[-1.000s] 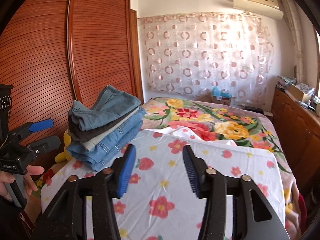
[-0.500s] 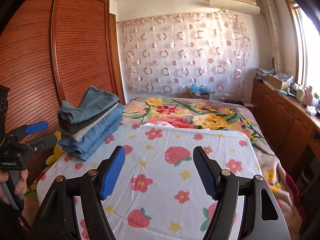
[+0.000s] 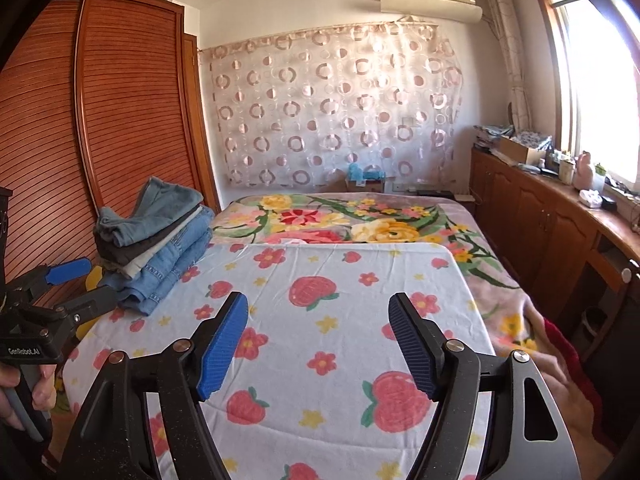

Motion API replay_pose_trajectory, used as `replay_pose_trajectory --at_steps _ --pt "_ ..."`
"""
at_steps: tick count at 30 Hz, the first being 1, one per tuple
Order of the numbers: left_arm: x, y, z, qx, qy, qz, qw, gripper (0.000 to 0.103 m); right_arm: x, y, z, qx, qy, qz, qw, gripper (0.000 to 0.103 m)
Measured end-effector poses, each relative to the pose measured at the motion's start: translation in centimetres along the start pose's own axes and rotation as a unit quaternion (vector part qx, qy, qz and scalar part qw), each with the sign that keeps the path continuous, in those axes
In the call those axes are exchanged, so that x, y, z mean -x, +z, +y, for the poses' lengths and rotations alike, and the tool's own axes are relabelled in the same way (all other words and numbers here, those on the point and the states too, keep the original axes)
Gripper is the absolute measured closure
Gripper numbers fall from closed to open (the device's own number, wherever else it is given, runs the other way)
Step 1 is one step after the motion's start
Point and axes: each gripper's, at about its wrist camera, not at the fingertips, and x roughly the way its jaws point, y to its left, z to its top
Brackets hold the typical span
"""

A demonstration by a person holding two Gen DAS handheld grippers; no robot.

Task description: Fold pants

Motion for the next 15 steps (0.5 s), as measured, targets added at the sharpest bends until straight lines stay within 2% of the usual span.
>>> replay_pose_trajectory --at_steps 9,15 --pt "2.3 1.7 -0.5 -0.002 0.010 -0.024 0.9997 0.000 2.2 -0.5 0.8 -0.005 -0.009 -0.024 1.000 0.020" --pt "5.0 2.9 -0.4 -0.002 0.017 -0.054 0.9984 0.000 3.7 -0.7 1.6 -0.001 -0.013 -0.043 0.999 0.020"
